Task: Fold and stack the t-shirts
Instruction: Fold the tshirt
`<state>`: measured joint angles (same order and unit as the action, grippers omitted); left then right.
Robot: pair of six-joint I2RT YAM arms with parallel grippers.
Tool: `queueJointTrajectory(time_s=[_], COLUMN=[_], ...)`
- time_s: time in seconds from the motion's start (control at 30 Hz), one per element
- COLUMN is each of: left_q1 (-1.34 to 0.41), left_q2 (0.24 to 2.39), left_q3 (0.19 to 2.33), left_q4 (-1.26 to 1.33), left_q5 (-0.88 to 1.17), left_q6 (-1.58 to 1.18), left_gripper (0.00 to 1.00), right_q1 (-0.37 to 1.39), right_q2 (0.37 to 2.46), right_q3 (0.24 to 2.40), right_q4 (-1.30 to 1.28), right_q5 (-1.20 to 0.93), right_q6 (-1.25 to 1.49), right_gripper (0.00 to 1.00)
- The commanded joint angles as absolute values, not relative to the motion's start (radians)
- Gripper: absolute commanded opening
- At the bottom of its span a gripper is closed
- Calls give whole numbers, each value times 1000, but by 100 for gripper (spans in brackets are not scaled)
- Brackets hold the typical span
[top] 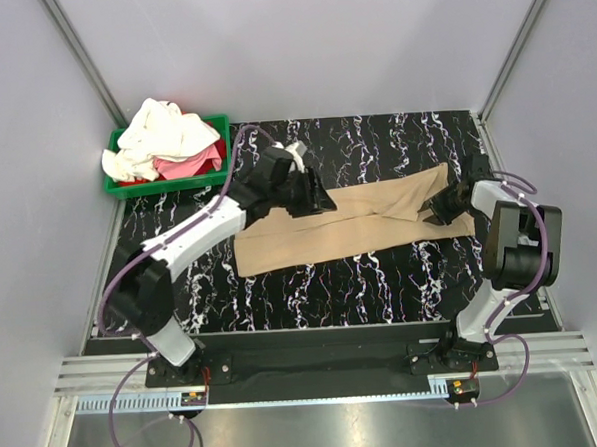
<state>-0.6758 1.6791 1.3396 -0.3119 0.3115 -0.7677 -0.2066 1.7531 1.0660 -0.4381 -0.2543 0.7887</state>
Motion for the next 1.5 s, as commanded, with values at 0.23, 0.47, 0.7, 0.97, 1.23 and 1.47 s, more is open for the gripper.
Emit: queueJointTrajectory(time_s=[0.23, 0.47, 0.7, 0.97, 1.23, 1.47], left_q1=[-609, -597, -589, -584, -581, -575], left_q2=[1451, 1425, 1437, 1428, 1440, 1465], left_q3=[1137, 1100, 1072, 1062, 1035, 1049], left_q4=[-351, -357, -357, -354, -350, -351], left_q5=[287, 285, 285, 265, 255, 253], left_q6=[-669, -660, -653, -650, -646, -647], left_gripper=[52, 52, 52, 52, 52, 52], right_q1=[-153, -150, -149, -135, -124, -124], right_q2=[1727, 1741, 1675, 1569, 1566, 1531], right_q3=[1006, 997, 979, 870, 825, 913], right_q4=[-338, -299, -298, -325, -330, -445], right_q5=[-189, -184, -215, -173, -143, -104], right_q6=[897, 907, 928, 1003, 1005, 940], right_gripper=[39, 28, 0, 0, 2, 32])
